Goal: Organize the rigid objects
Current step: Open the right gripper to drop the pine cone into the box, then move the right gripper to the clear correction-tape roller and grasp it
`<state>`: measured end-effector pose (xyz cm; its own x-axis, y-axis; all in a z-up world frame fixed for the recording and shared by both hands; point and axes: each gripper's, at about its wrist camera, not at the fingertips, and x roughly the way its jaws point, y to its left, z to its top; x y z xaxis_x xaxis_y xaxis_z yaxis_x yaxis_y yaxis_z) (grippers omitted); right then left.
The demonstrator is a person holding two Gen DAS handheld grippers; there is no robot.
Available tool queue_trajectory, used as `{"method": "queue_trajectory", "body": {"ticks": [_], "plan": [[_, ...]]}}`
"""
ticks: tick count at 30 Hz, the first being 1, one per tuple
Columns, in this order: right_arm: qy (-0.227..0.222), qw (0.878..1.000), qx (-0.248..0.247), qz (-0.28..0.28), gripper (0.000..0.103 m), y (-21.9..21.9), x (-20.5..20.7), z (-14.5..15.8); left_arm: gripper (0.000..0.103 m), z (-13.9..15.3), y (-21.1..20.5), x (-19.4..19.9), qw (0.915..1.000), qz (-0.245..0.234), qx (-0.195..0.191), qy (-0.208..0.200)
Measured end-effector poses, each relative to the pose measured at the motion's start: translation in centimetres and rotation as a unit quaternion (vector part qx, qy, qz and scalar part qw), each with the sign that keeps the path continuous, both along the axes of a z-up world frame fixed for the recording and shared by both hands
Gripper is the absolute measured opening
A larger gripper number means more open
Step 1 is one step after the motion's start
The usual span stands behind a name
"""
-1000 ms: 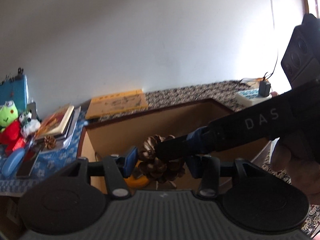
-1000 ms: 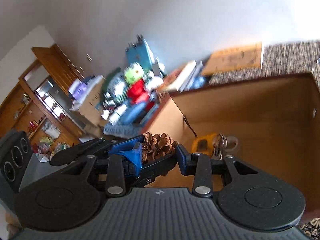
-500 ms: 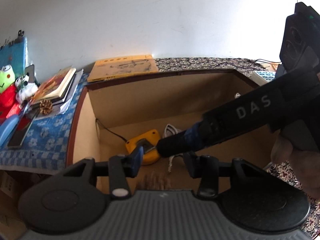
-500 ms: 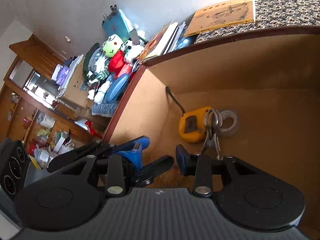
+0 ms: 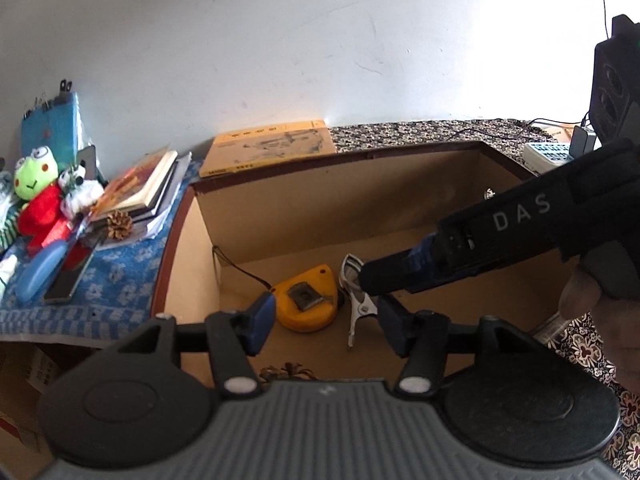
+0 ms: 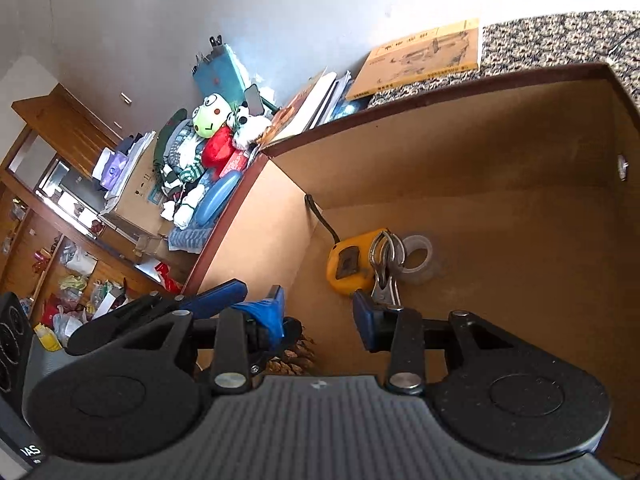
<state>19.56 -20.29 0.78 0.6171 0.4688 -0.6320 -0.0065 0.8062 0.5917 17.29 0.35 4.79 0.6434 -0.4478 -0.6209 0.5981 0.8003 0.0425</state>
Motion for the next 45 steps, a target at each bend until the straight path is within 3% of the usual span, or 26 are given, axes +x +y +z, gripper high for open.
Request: {"method": "queue_trajectory", "body": {"ticks": [9,20,33,39,45], "plan": [[-0.019,1.0,-0.001,-0.013,0.022,-0.7,-1.5,0.0,0.062,-0.2,-0.7,-1.1,0.9992,0.022,0.023,-0.022],[-0.065,0.998,0.013,-0.019,0.023,-0.7,-4.6,1.6,0.063,1.2,-0.1,-2.9,0.9975,0.058,0.011,-0.041],[-0.127,0.992,0.007,-0.006,0.023,0.3,-11.1,4.1,0.066,4.0,1.1,-9.1,0.9926,0.087,0.003,-0.085],[-0.137,0.99,-0.012,-0.01,0.023,0.9,-14.8,3.5,0.067,2.9,1.6,-13.0,0.9953,0.055,0.0,-0.08],[-0.108,0.994,-0.002,-0.02,0.024,0.7,-17.2,1.3,0.067,-0.1,1.7,-16.1,0.9987,0.004,-0.001,-0.051]]}}
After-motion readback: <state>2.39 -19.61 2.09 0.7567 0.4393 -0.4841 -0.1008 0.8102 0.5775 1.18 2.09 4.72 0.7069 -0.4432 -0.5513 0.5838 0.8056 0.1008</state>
